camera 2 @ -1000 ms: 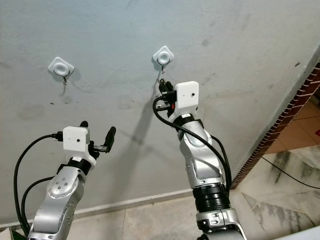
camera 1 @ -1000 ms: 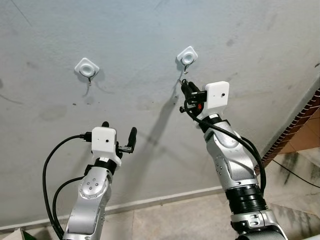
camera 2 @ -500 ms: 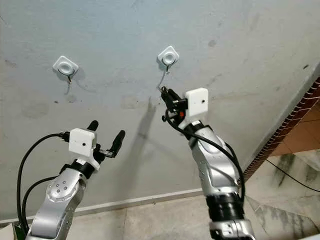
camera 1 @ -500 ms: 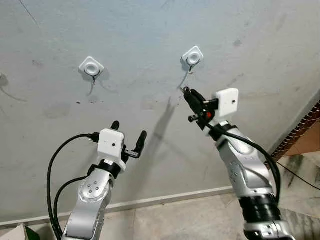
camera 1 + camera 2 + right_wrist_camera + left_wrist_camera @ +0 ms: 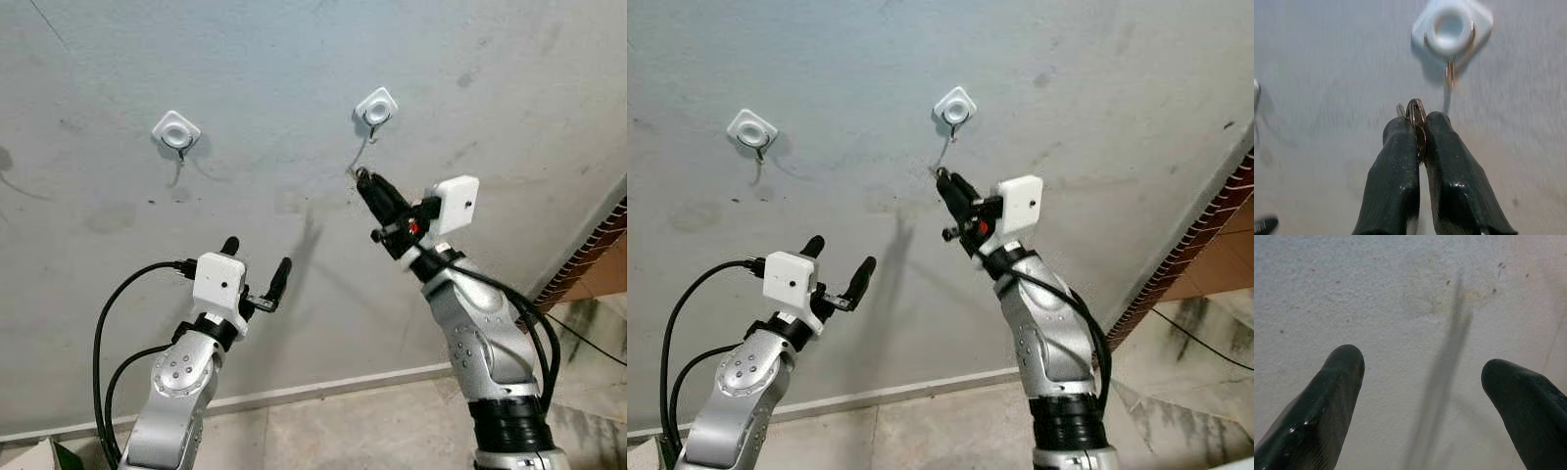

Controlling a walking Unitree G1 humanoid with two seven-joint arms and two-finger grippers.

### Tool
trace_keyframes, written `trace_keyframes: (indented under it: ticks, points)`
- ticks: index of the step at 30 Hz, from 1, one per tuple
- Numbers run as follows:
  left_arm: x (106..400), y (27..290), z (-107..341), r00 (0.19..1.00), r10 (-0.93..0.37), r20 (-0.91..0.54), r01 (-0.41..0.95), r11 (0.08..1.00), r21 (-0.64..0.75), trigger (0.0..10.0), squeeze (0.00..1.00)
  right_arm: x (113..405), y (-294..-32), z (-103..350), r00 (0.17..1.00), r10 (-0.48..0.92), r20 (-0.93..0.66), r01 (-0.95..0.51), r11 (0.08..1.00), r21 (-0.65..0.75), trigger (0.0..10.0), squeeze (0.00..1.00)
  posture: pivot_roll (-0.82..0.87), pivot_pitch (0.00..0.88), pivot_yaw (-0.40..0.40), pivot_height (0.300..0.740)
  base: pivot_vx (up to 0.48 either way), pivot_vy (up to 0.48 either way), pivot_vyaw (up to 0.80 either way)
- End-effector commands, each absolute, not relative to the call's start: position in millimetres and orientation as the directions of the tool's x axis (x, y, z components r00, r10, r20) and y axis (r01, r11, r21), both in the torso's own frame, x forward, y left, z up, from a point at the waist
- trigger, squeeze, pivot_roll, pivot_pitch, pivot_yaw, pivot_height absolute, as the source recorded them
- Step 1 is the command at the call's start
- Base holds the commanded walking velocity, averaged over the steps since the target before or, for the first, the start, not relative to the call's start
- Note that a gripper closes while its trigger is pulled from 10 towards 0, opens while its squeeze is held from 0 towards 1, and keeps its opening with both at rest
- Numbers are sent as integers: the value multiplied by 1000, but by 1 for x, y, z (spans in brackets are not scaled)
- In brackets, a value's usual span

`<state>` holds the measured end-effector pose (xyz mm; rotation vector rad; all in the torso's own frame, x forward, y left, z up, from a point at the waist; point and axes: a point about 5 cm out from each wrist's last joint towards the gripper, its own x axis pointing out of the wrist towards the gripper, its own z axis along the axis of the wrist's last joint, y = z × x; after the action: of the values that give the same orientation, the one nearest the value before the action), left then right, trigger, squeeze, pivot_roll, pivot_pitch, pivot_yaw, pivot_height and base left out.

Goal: Hang keys on a hook

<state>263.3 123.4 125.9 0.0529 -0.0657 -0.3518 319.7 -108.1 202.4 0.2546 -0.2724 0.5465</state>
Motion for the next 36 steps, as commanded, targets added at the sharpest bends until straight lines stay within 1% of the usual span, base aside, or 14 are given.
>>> trace_keyframes:
  ticks: [1,5,8,13,33,34,36]
  points:
    - [261,123,129,931,-360,60,355,932,75,10000,0,324,-109,204,828,459,322,-534,820,205,10000,0,104,65,51,740,0,0,0]
    - [261,124,130,931,-360,62,355,932,75,10000,0,329,-112,207,835,433,341,-529,803,275,10000,0,108,65,51,740,0,0,0]
    - [260,120,133,919,-385,81,381,922,63,10000,0,331,-115,207,841,418,342,-520,799,303,10000,0,107,66,52,740,0,0,0]
    - [258,115,139,902,-417,110,414,909,52,10000,0,332,-116,206,845,412,340,-516,796,316,10000,0,107,68,54,740,0,0,0]
    - [257,115,140,899,-423,111,420,906,49,10000,0,333,-117,206,845,412,341,-517,792,325,10000,0,107,68,54,740,0,0,0]
    - [256,111,140,887,-447,115,445,894,38,10000,0,326,-108,211,775,513,368,-627,695,351,10000,0,108,68,51,740,0,0,0]
    - [256,112,138,887,-450,105,449,893,36,10000,0,317,-102,206,714,607,349,-700,632,333,10000,0,109,67,50,740,0,0,0]
